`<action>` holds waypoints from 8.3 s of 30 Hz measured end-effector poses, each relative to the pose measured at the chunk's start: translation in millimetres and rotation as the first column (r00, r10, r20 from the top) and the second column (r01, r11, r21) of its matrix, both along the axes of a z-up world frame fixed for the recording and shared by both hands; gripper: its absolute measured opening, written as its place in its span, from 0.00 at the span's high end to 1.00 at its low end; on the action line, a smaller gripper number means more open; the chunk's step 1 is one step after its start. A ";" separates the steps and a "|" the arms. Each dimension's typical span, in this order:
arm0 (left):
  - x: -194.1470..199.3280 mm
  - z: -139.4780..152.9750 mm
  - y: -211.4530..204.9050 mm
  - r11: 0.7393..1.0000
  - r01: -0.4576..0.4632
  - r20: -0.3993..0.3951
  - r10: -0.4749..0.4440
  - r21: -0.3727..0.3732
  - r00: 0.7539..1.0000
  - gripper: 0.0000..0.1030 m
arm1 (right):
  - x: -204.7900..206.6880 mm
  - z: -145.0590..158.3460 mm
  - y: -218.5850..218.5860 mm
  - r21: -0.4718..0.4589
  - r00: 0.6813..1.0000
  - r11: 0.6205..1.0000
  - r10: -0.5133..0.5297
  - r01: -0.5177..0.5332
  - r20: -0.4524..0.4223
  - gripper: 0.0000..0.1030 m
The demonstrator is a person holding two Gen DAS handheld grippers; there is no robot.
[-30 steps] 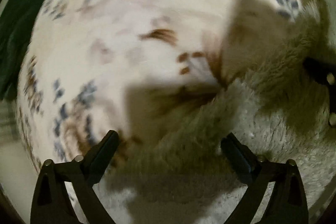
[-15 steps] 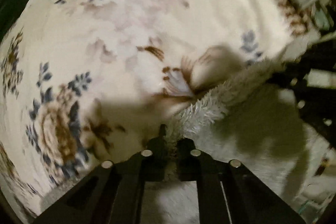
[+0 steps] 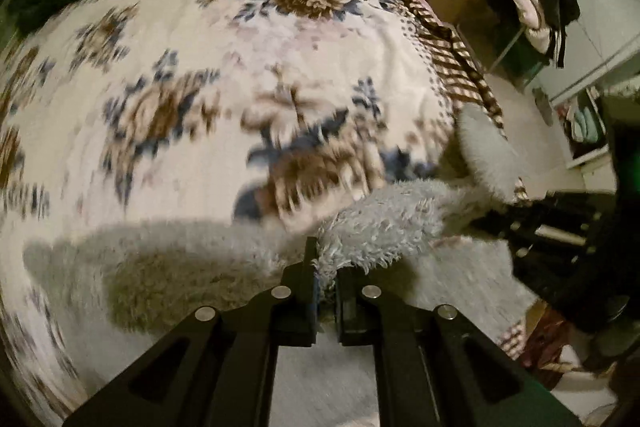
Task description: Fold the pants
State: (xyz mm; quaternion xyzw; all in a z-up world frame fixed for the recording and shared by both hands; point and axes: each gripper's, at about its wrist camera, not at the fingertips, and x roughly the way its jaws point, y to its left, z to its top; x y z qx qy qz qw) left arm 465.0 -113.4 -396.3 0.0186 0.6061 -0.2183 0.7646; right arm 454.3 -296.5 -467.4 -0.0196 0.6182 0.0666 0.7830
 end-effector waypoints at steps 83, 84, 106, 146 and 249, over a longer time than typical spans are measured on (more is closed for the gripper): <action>-156.6 -128.6 -91.6 0.906 -0.292 0.029 0.297 0.307 0.954 0.31 | -276.5 -171.3 -364.1 0.258 0.230 0.153 -0.926 0.954 -0.301 0.67; -157.0 -128.2 -92.6 0.907 -0.289 0.032 0.294 0.307 0.955 0.31 | -269.3 -170.8 -362.9 0.239 0.235 0.168 -0.928 0.956 -0.287 0.84; -159.5 -90.8 32.5 0.849 -0.468 0.064 0.468 0.243 0.882 0.31 | -244.2 -109.6 -235.8 0.190 0.591 0.560 -0.762 0.807 -0.264 0.30; -181.2 -92.6 389.4 0.513 -0.854 -0.065 0.853 -0.088 0.519 0.94 | -234.7 -127.2 70.9 0.148 0.647 0.659 -0.626 0.737 -0.436 0.93; -164.9 -156.5 384.9 0.459 -0.887 -0.070 0.888 0.051 0.455 0.90 | -221.4 -186.8 1.5 0.117 0.574 0.608 -0.645 0.786 -0.505 0.94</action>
